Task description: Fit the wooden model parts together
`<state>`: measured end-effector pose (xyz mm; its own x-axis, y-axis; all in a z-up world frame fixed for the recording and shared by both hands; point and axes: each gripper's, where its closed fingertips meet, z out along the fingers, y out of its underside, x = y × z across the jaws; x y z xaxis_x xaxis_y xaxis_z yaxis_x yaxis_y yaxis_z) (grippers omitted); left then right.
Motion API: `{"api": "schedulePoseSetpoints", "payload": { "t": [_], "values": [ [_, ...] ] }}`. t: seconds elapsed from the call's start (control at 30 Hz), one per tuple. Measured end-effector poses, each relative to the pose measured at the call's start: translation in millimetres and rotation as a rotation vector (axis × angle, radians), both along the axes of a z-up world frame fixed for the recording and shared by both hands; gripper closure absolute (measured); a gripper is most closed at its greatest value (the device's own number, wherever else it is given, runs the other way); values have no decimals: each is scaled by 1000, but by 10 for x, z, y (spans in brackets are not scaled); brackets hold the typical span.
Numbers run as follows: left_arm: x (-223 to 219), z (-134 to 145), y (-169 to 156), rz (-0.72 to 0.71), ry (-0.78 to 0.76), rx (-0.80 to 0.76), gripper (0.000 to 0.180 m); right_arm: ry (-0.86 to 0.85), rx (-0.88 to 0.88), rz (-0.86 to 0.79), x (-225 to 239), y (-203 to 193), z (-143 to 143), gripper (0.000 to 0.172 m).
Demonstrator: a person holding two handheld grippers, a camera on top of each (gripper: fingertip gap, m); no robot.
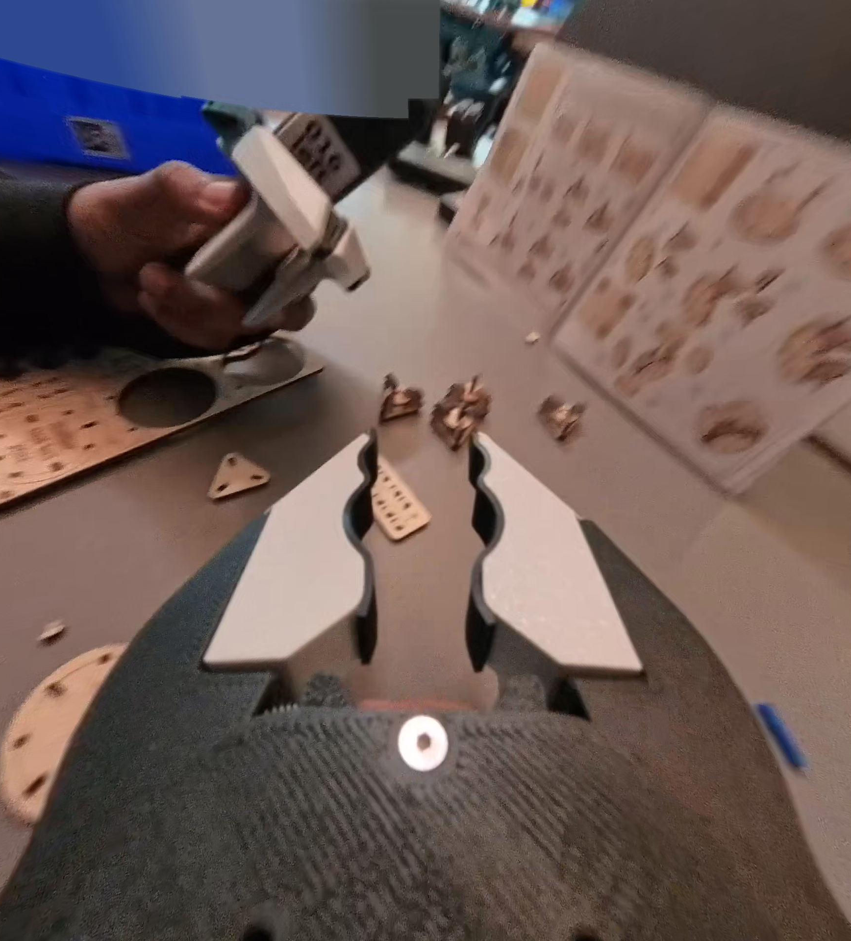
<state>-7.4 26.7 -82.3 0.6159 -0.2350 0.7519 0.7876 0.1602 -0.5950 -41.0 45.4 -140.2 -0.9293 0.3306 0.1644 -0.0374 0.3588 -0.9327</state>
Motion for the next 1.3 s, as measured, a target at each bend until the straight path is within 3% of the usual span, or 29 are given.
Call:
{"api": "schedulePoseSetpoints", "payload": {
  "t": [0.17,0.3,0.43,0.67,1.0,1.13,1.2,1.3],
  "values": [
    [-64,-12,-52,72,78,-61,180,-137,-39,173,544,35,-9,138],
    [-70,-1,-57,93,110,-79,180,-198,176,371,1244,124,-303,142],
    [-32,-27,-3,73,112,-91,180,-209,294,415,1515,138,-487,145],
    [-25,-155,58,97,185,-207,180,-206,386,393,1532,91,-733,146],
    [23,-202,119,77,198,-233,180,-245,403,393,1508,62,-743,167],
    [31,-212,129,75,204,-241,180,-237,401,360,1425,52,-726,167],
    [45,-213,139,68,206,-240,180,-123,315,271,1194,13,-546,167],
    [104,-175,165,24,179,-189,180,89,98,63,726,13,-29,167]
  ]
}}
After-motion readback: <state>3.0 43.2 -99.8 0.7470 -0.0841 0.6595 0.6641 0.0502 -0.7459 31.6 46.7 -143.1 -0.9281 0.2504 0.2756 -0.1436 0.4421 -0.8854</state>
